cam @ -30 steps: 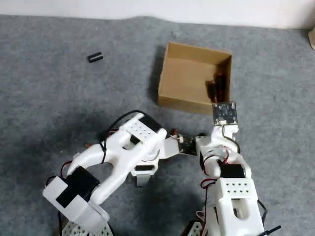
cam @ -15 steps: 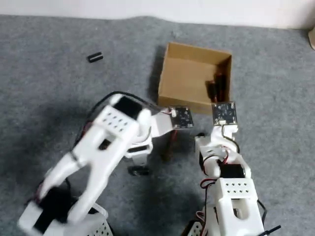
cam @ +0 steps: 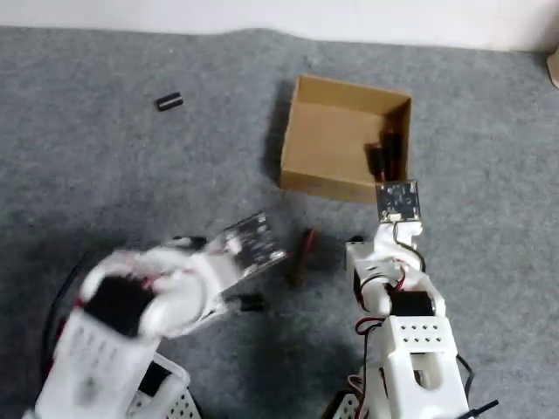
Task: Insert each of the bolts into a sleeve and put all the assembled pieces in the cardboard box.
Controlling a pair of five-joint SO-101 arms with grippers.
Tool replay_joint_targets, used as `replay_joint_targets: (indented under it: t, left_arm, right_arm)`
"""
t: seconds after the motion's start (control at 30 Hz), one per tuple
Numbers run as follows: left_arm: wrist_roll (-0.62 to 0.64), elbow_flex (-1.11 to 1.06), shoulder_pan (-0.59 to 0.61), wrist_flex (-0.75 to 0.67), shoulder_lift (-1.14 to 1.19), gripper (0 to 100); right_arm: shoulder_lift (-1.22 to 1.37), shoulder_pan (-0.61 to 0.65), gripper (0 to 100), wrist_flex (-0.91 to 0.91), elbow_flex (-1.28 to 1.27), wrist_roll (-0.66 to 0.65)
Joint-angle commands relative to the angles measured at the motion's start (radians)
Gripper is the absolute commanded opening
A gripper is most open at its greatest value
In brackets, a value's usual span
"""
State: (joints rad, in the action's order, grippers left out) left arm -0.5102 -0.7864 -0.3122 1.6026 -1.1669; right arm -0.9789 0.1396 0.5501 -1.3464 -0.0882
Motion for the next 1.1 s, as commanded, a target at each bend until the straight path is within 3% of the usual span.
replay_joint_targets:
  t: [0.0, 0.27, 0.47, 0.63, 0.77, 0.87, 1.07]
  left_arm:
    - [-0.034, -0.082, 0.127, -0.058, -0.223, 21]
    - [-0.055, -0.410, 0.275, -0.218, -0.479, 21]
    - [-0.052, -0.705, 0.291, -0.371, -0.680, 21]
    - [-0.029, -0.868, 0.306, -0.528, -0.651, 21]
    - [0.107, -0.911, 0.355, -0.672, -0.648, 21]
    - [0.193, -0.911, 0.380, -0.700, -0.648, 21]
    - [0.199, -0.911, 0.381, -0.664, -0.647, 21]
  right_arm:
    - [-0.013, -0.012, 21.4, -0.022, 0.004, 0.009]
    - [-0.013, -0.012, 21.4, -0.022, 0.004, 0.009]
    - [-0.013, -0.012, 21.4, -0.022, 0.004, 0.009]
    - [-0.013, -0.012, 21.4, -0.022, 0.002, 0.009]
    - [-0.013, -0.013, 21.4, -0.024, -0.001, 0.009]
    - [-0.013, -0.013, 21.4, -0.070, -0.033, 0.009]
    - [-0.013, -0.058, 21.4, -0.197, -0.094, 0.012]
